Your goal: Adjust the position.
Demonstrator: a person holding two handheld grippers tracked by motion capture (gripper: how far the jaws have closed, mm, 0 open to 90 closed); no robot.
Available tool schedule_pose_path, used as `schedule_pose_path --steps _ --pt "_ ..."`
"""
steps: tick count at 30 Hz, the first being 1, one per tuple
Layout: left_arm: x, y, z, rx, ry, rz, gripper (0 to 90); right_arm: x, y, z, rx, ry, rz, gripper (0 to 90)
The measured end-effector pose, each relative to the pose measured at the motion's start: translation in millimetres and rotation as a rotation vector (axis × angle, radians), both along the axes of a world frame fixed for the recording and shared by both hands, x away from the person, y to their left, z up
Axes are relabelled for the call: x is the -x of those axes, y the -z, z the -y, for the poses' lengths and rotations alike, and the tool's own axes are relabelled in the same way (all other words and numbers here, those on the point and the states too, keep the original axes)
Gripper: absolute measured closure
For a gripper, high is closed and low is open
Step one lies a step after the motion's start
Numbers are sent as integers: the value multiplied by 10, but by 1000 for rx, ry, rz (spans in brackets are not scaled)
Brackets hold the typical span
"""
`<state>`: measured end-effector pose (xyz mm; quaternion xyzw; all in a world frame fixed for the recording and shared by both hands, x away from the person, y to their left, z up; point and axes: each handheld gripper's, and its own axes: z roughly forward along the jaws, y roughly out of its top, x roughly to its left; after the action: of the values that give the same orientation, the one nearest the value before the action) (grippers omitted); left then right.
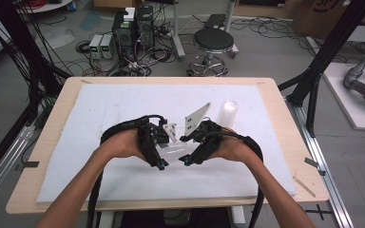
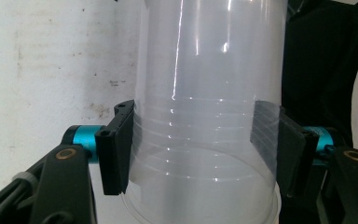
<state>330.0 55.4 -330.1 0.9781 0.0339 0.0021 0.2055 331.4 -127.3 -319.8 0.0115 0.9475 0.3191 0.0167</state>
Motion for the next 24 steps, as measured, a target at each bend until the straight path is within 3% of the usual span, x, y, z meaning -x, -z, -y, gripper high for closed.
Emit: schedule_pose_path --steps 5,13,15,16,17,24 --pt "0 4 11 -2 -3 1 338 17 13 -14 12 -9 -7 412" --pt "-13 27 -3 11 -3 -9 323 10 23 -13 5 -5 -8 421" --pt "-21 38 -17 33 4 -24 272 13 21 -8 7 2 -20 421" --pt "-29 46 -23 45 9 -41 212 -1 23 -7 -3 -8 -2 421" --pt "-39 52 -24 53 1 -57 70 -3 28 1 -6 -7 -2 421" --pt "-71 37 -78 106 -27 -38 68 4 42 18 -1 2 -11 422"
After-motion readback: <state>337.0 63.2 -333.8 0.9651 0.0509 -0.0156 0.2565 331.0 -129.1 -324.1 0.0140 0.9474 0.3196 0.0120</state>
